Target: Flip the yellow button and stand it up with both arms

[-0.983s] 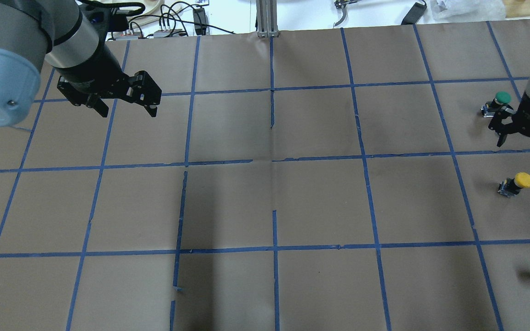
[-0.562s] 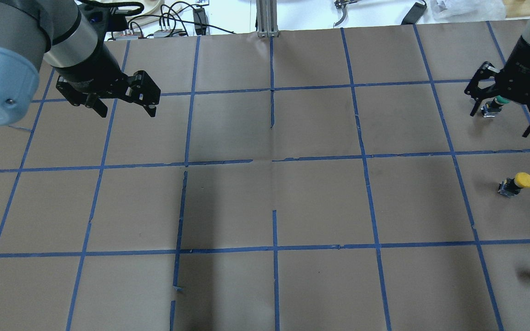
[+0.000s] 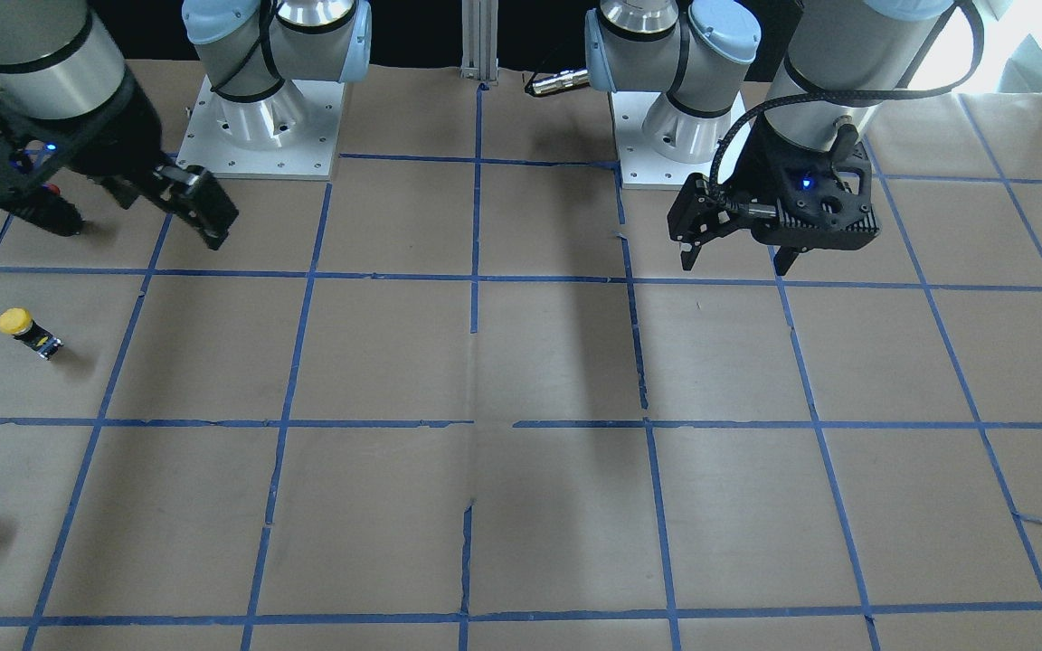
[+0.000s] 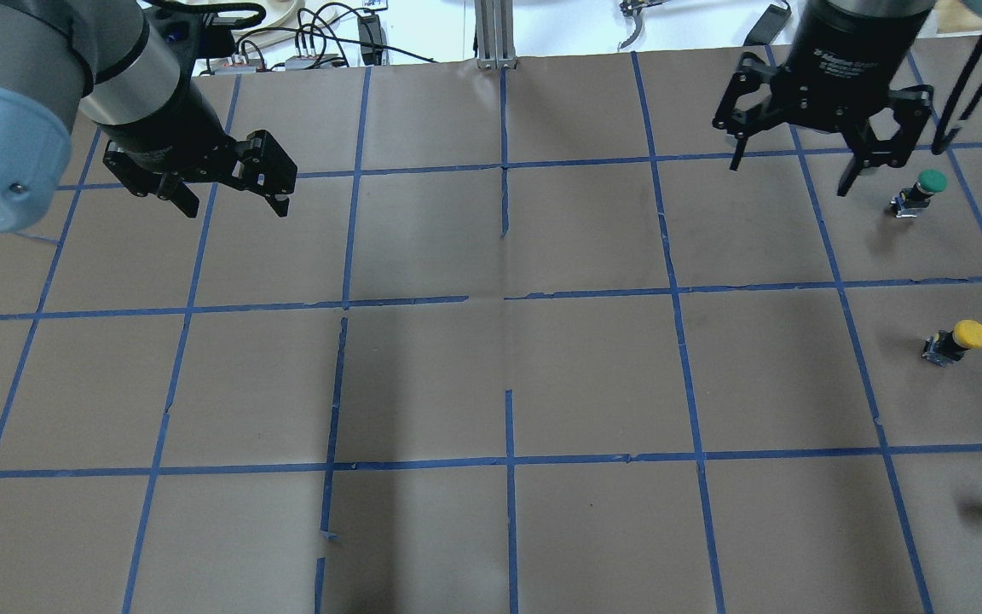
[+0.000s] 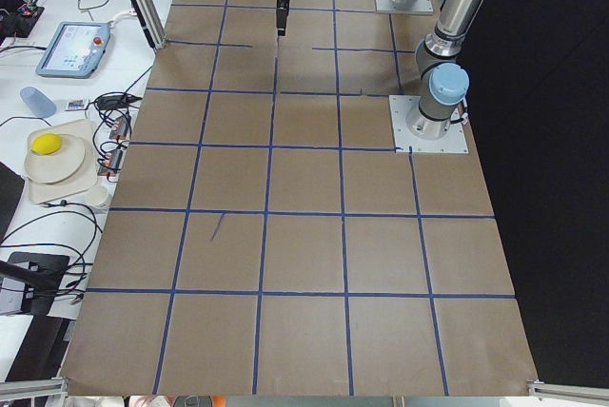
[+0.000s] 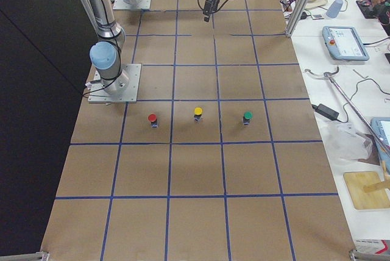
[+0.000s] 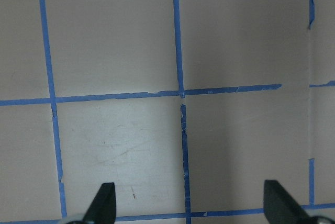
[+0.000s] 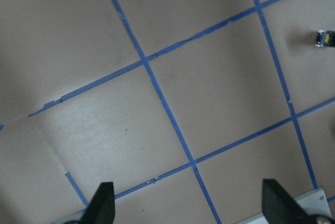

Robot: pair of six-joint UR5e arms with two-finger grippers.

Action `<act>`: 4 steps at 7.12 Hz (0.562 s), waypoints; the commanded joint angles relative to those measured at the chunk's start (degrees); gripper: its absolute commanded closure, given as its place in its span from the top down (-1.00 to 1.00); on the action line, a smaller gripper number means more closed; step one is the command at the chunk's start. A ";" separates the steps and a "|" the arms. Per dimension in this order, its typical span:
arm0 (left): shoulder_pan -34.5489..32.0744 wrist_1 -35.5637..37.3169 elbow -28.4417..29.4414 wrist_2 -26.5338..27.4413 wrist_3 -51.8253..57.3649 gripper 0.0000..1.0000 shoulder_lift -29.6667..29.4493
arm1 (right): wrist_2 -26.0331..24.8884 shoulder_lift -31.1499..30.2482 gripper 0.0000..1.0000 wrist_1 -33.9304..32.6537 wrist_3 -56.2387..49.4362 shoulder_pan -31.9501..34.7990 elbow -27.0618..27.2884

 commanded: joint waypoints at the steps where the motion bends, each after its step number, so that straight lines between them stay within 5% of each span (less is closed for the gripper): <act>1: 0.00 0.00 -0.02 0.01 -0.01 0.99 -0.01 | 0.40 0.24 0.99 -11.71 -5.76 3.40 0.04; 4: 0.00 0.00 0.07 0.01 -0.01 0.99 0.07 | 0.22 0.24 0.99 -11.43 -5.42 3.23 1.88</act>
